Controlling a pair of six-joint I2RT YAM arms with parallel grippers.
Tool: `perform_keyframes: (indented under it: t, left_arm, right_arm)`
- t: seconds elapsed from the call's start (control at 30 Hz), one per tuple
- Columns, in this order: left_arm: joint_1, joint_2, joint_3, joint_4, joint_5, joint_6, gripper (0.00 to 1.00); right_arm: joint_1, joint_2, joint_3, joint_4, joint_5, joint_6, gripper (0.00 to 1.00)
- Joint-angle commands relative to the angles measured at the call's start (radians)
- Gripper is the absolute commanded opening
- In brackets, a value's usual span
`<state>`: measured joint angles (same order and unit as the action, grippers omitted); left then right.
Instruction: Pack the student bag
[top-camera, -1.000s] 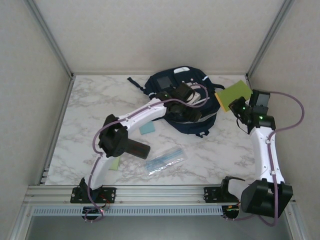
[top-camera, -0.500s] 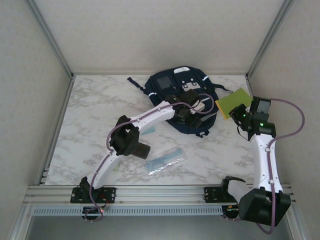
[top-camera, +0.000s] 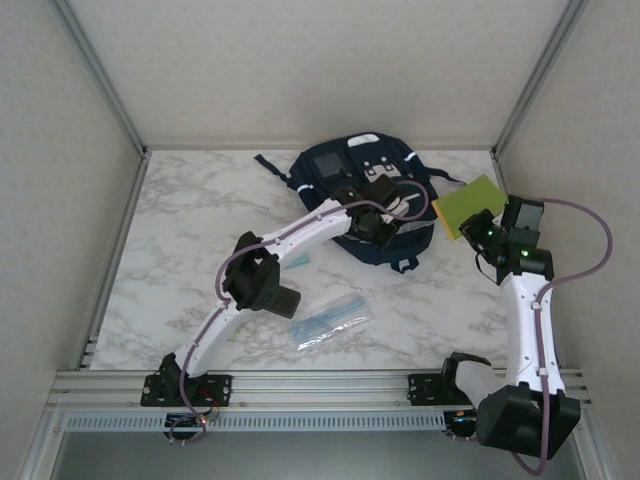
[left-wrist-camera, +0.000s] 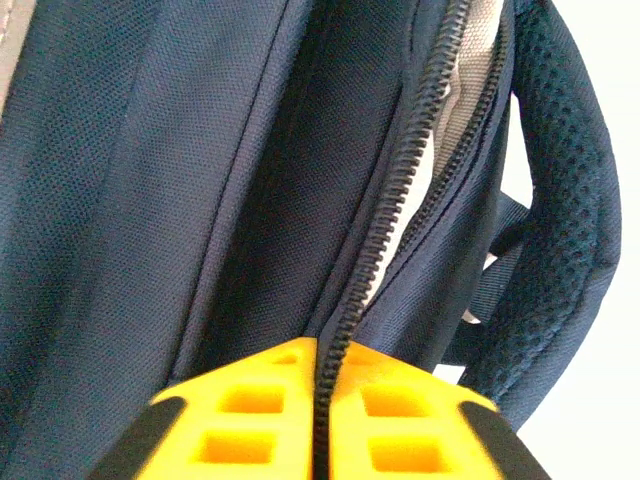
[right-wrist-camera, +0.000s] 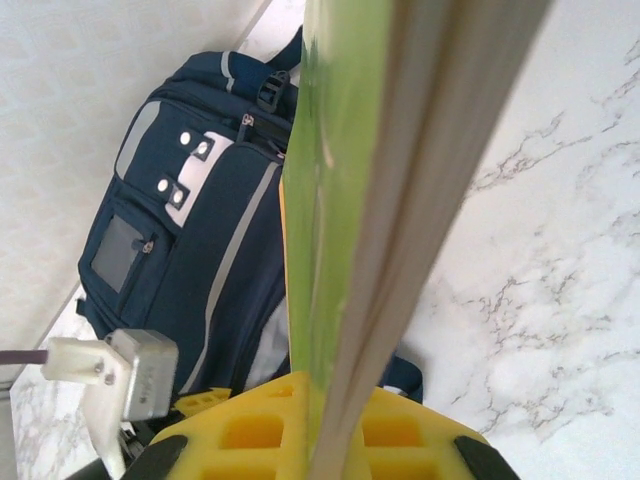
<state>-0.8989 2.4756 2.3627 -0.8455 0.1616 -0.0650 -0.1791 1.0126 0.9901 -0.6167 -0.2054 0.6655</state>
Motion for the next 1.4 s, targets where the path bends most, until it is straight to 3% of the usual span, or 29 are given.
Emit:
perform_keyframes:
  t: [0.0,0.27,0.5,0.6,0.87,1.0,1.17,1.37]
  left_arm:
    - [0.042,-0.038,0.042,0.005,0.056,-0.082,0.15]
    - [0.068,-0.008,0.043,0.001,0.098,-0.102,0.07]
    - [0.062,-0.001,0.038,0.000,0.246,-0.095,0.38]
    - [0.048,0.000,0.029,-0.007,0.273,-0.072,0.41]
    - [0.041,0.028,0.010,-0.018,0.203,-0.052,0.41]
    - [0.043,0.038,0.011,-0.017,0.155,-0.051,0.31]
    - [0.043,0.027,0.025,-0.010,0.115,-0.073,0.00]
    - [0.057,-0.035,0.077,-0.015,0.092,-0.160,0.00]
  right_arm:
    - [-0.006,-0.032,-0.015,0.007,-0.002,-0.020,0.00]
    - [-0.006,-0.035,-0.021,0.000,-0.006,-0.024,0.00]
    - [-0.005,-0.035,-0.024,0.008,-0.011,-0.020,0.00]
    - [-0.006,-0.035,-0.029,0.008,-0.008,-0.023,0.00]
    - [-0.006,-0.040,-0.030,0.003,-0.006,-0.030,0.00]
    - [-0.006,-0.043,-0.028,-0.001,-0.003,-0.032,0.00]
    - [-0.006,-0.046,-0.028,-0.003,-0.003,-0.033,0.00]
    - [-0.005,-0.049,-0.032,-0.005,0.007,-0.031,0.00]
